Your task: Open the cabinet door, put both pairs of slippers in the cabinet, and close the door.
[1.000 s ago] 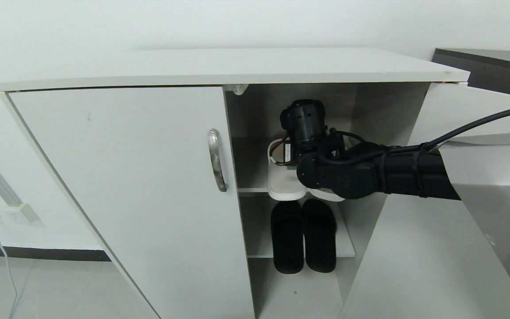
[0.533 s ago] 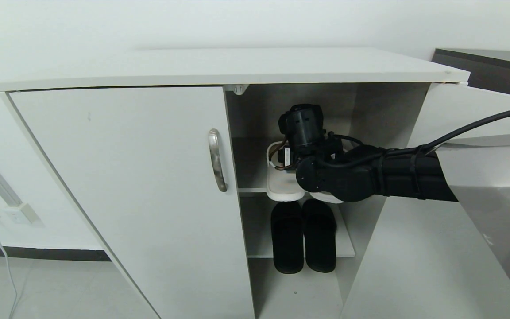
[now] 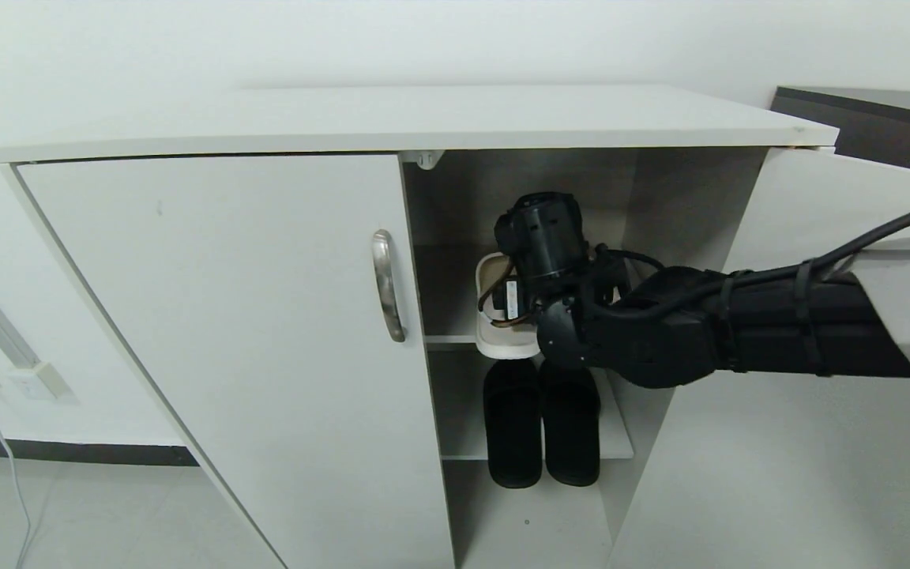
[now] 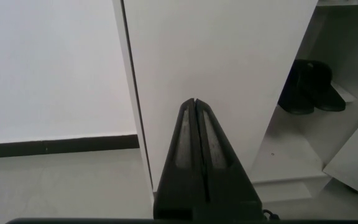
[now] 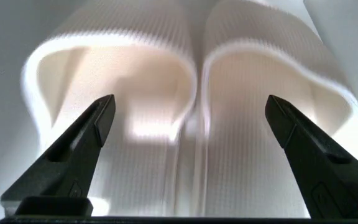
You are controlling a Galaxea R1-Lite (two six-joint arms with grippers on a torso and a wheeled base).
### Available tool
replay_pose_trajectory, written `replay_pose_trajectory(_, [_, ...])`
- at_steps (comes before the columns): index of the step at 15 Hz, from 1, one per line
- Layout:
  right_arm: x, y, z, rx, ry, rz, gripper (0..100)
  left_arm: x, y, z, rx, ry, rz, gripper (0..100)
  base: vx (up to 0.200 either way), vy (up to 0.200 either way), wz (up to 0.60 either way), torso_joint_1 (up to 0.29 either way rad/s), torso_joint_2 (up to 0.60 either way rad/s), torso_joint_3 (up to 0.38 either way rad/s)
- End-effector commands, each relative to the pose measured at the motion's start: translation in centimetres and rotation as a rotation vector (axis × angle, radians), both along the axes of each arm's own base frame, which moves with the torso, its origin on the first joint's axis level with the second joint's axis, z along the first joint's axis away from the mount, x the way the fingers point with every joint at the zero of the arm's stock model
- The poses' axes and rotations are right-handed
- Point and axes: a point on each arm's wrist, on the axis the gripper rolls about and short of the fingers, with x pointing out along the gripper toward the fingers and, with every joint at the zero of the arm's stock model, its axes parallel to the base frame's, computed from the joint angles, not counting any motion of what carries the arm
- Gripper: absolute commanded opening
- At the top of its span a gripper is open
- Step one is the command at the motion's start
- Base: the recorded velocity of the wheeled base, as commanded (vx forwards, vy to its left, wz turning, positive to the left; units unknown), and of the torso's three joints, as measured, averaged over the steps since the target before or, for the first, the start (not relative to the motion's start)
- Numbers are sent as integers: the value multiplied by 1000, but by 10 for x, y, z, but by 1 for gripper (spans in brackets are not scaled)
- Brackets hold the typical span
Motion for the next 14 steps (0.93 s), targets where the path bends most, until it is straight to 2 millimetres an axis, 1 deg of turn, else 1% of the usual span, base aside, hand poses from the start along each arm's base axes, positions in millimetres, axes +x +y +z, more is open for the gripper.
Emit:
replay_pose_trajectory(1, [-32, -11, 20, 18, -12, 36, 100, 0, 0, 0, 0, 1, 0, 0, 0, 0, 0, 0, 0, 0])
replay_pose_trajectory(2, [-46, -15, 23, 19, -13, 55, 100, 0, 0, 0, -1, 1, -2, 0, 0, 0, 0, 0, 0, 0])
replay_pose_trajectory(5, [-75, -28, 25, 31, -17, 104, 100, 0, 0, 1, -4, 0, -8, 0, 0, 0, 0, 0, 0, 0])
replay_pose_trajectory(6, [-84, -33, 22, 32, -8, 134, 100, 0, 0, 1, -4, 0, -8, 0, 0, 0, 0, 0, 0, 0])
replay_pose_trajectory(8, [-104, -43, 18, 72, 0, 254, 100, 0, 0, 1, -6, 0, -8, 0, 0, 0, 0, 0, 0, 0])
replay_pose_trajectory(11, [-129, -60, 12, 123, -11, 392, 100, 0, 0, 1, -6, 0, -8, 0, 0, 0, 0, 0, 0, 0])
replay_pose_trajectory(12, [-134, -63, 10, 128, -6, 420, 100, 0, 0, 1, -6, 0, -8, 0, 0, 0, 0, 0, 0, 0])
replay_pose_trajectory(13, [-139, -69, 6, 124, -7, 452, 0, 0, 0, 1, -6, 0, -8, 0, 0, 0, 0, 0, 0, 0])
replay_pose_trajectory(14, [-140, -70, 5, 124, -9, 456, 0, 0, 0, 1, -6, 0, -8, 0, 0, 0, 0, 0, 0, 0])
